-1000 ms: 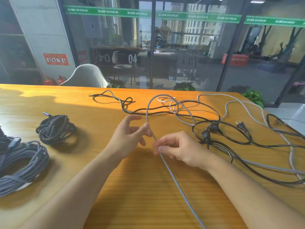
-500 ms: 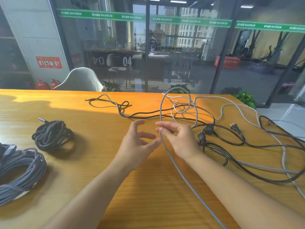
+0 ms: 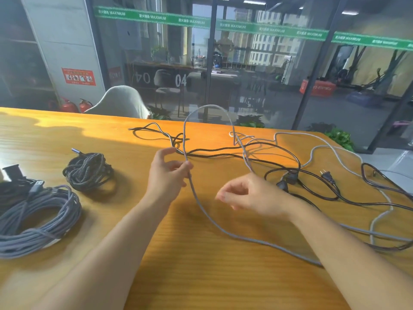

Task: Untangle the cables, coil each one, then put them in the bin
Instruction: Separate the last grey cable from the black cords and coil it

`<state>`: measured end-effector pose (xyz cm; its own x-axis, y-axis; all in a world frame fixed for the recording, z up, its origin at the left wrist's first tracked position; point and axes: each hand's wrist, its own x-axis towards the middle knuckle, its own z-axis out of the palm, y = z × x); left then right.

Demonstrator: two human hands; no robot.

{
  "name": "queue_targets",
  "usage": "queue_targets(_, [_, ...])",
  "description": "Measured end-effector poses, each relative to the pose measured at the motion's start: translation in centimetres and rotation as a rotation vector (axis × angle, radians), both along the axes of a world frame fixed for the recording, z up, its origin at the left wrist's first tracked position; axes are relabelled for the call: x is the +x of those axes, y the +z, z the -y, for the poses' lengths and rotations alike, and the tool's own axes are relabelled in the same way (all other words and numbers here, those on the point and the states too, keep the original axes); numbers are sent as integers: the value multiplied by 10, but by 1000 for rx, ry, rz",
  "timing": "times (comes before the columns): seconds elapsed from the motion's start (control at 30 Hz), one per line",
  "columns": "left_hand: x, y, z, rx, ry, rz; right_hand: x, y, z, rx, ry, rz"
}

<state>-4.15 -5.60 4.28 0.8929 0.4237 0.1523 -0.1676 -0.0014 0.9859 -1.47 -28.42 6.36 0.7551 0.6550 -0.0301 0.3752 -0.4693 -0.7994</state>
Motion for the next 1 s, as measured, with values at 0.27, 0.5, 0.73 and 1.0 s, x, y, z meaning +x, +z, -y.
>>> queue_targets(0.27, [-6,2,11,39,-90,17,-13,-8,8,-87,48,43])
queue_targets(0.5, [-7,2,12,58,-97,17,-21,1,6,-308,218,-18])
queue_targets(0.73, [-6,-3,19,92,-182,-68,11,-21,-3,-38,-252,296])
queue_targets(1.0, [-4,-7,22,135,-167,-63,10,-31,-1,-64,-157,392])
